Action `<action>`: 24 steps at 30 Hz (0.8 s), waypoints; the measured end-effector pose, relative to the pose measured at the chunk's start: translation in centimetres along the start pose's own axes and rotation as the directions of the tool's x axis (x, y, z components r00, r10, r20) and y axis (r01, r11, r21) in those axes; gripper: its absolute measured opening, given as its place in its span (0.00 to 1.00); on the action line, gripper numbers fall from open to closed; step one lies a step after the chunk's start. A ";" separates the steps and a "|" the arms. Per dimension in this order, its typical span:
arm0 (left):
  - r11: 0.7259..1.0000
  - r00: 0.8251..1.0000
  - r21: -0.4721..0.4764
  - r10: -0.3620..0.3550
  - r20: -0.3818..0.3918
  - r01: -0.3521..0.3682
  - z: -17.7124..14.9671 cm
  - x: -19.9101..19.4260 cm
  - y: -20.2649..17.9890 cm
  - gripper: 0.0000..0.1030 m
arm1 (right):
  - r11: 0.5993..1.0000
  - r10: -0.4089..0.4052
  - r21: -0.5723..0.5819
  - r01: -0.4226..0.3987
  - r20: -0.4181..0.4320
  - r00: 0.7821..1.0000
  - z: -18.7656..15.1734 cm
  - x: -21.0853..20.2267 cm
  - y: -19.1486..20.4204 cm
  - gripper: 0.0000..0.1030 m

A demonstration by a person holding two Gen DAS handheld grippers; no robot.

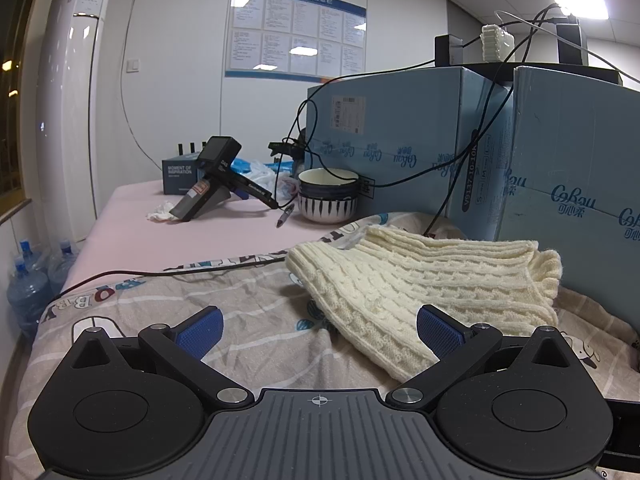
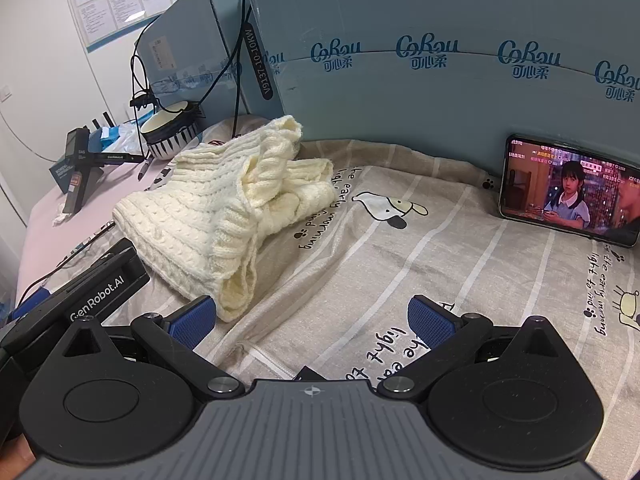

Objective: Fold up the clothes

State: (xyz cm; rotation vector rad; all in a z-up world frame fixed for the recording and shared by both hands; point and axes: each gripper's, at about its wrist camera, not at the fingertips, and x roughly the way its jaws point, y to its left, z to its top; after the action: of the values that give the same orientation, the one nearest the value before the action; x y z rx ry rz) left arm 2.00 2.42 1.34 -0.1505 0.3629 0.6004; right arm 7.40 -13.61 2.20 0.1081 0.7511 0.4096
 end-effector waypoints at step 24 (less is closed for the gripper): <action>1.000 1.000 0.003 -0.005 -0.003 0.005 0.0 0.1 -0.1 1.00 | 1.000 -0.001 -0.006 0.001 -0.005 1.000 -0.1 0.0 0.1 1.00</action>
State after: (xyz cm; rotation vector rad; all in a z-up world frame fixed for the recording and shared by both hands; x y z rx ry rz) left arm 2.10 2.38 1.36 -0.1498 0.3664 0.5950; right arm 7.31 -13.47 2.13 0.1014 0.7551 0.4107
